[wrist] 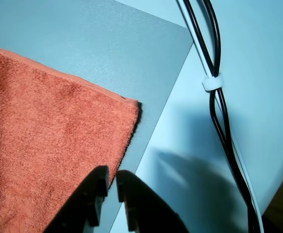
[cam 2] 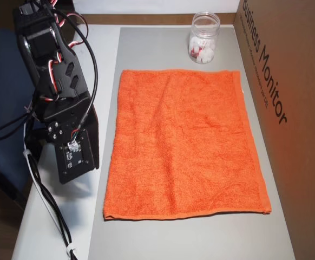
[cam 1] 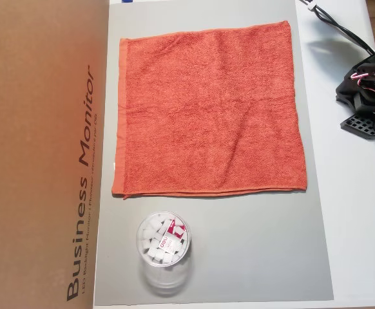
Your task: Fold the blanket.
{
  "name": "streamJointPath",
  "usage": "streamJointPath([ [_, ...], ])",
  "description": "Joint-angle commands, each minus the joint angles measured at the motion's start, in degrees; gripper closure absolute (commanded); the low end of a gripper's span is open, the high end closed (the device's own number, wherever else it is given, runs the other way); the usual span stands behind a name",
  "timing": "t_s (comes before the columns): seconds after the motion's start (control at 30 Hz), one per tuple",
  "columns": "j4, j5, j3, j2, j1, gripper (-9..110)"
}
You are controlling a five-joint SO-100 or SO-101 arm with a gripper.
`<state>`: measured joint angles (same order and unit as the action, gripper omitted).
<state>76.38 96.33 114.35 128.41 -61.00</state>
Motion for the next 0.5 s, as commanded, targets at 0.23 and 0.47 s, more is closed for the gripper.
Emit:
streamJointPath([
  [0.23,-0.97,-0.09,-4.48,-4.39,-2.11,85],
  [0.47,-6.5,-0.44,-3.6,-7.82,-3.16,80],
])
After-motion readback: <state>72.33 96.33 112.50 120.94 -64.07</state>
